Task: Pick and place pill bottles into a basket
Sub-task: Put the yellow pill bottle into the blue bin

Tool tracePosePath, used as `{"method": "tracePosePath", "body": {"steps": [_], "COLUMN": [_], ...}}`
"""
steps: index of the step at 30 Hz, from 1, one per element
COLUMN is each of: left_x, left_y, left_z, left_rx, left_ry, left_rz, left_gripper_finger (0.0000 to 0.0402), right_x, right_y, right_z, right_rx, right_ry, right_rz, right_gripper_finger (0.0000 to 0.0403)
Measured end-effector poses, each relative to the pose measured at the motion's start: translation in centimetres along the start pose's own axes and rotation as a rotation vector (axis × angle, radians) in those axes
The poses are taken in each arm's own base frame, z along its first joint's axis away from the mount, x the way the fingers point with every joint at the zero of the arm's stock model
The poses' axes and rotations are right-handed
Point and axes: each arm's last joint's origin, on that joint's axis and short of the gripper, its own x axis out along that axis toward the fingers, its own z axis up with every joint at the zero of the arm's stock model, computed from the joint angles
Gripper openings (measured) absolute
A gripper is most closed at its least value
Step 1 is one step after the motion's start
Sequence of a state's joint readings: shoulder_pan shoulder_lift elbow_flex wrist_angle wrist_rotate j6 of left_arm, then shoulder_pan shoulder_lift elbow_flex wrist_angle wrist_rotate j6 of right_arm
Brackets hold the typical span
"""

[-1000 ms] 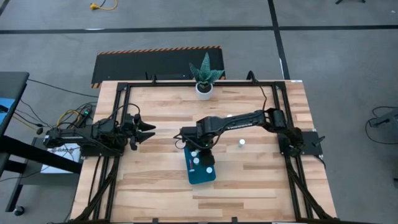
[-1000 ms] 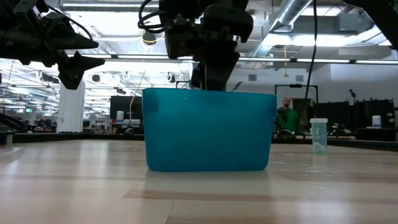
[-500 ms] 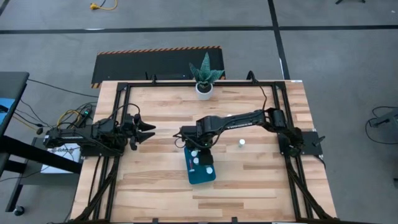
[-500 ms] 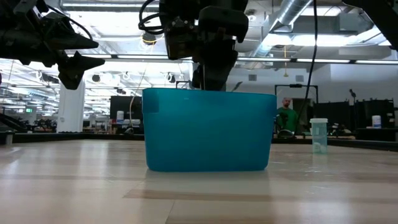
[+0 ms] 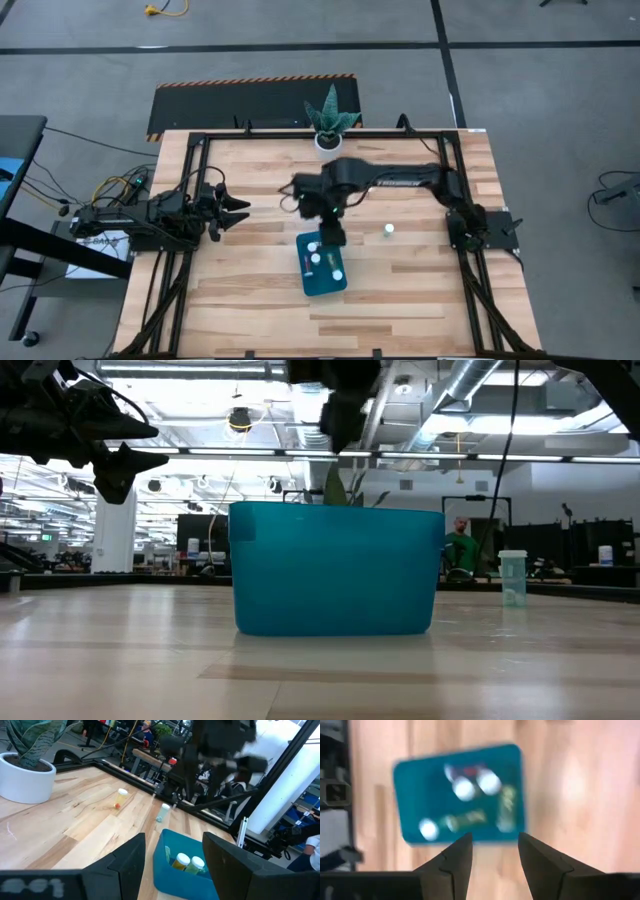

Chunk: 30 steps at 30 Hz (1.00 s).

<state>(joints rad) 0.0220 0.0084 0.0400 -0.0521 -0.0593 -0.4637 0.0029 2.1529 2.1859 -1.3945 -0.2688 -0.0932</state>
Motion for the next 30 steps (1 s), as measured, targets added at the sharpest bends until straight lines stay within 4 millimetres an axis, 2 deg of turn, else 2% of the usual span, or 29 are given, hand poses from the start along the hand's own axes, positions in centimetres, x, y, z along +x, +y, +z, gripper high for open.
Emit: {"method": "tracePosePath", "body": {"steps": [4,9,15,22,26,30], "left_x": [0.0,0.0,0.0,0.0,0.0,0.0], "left_y": [0.0,0.0,0.0,0.0,0.0,0.0], "left_z": [0.0,0.0,0.0,0.0,0.0,0.0], "left_rx": [0.000,0.000,0.000,0.000,0.000,0.000], "left_ry": [0.000,0.000,0.000,0.000,0.000,0.000], "left_rz": [0.000,0.000,0.000,0.000,0.000,0.000], "left_gripper_finger": [0.0186,0.0186,0.0186,0.0186,0.0186,0.0186], "right_x": [-2.9,-4.0,-2.2,-0.5,-0.3,-0.5], "right_y": [-1.1,-4.4,-8.6,-11.2,-12.1,-12.7], "right_z": [-2.0,-4.3,-8.4,-13.4,-14.6,-14.8], "right_rx": [0.019,0.153,0.420,0.679,0.736,0.744], "right_ry": [0.061,0.034,-0.055,-0.004,0.017,0.005], "right_rz": [-0.136,-0.184,-0.123,-0.140,-0.184,-0.209], "right_gripper_finger": [0.0151,0.0160,0.0178,0.0215,0.0237,0.0245]}}
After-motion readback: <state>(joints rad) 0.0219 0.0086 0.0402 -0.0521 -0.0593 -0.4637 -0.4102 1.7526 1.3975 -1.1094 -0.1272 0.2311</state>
